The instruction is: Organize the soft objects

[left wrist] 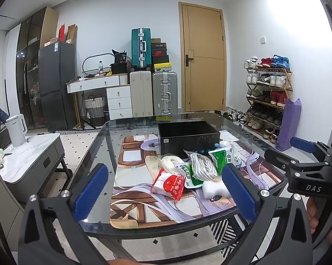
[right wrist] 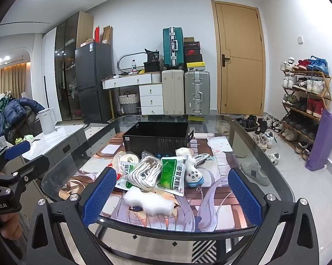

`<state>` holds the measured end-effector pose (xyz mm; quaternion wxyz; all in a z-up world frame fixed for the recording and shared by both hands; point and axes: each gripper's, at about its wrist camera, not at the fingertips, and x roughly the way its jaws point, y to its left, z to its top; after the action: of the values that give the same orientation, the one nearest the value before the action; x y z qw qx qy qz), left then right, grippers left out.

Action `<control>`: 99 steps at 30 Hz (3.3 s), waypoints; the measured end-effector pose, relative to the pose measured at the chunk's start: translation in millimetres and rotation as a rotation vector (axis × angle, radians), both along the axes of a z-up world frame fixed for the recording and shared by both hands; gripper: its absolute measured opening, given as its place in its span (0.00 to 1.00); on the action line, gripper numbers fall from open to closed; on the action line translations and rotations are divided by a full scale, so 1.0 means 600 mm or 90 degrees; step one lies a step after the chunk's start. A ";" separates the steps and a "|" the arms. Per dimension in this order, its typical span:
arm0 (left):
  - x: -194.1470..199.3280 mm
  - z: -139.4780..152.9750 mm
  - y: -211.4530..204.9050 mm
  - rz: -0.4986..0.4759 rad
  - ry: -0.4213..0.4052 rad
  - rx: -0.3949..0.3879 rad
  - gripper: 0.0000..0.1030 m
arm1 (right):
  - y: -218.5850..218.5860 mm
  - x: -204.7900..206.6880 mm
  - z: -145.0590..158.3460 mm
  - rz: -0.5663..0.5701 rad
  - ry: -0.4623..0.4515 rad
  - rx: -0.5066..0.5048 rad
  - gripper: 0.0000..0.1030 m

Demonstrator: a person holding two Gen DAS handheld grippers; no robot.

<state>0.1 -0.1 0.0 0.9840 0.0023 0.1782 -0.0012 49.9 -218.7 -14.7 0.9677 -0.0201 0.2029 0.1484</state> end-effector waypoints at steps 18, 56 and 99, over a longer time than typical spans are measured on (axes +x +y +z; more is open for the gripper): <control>0.002 -0.005 0.001 -0.003 0.002 -0.005 1.00 | 0.005 0.007 -0.008 0.010 0.020 -0.002 1.00; 0.000 -0.004 -0.003 -0.008 0.018 -0.015 1.00 | 0.009 0.007 -0.016 0.013 0.030 -0.002 1.00; 0.188 -0.108 0.013 -0.087 0.372 0.103 1.00 | 0.093 0.180 -0.102 0.245 0.353 -0.180 0.99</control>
<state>112.8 7.6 -64.8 0.8854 0.0919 0.4526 -0.0536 157.7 -162.9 -75.7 0.8178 -0.1505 0.4687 0.2980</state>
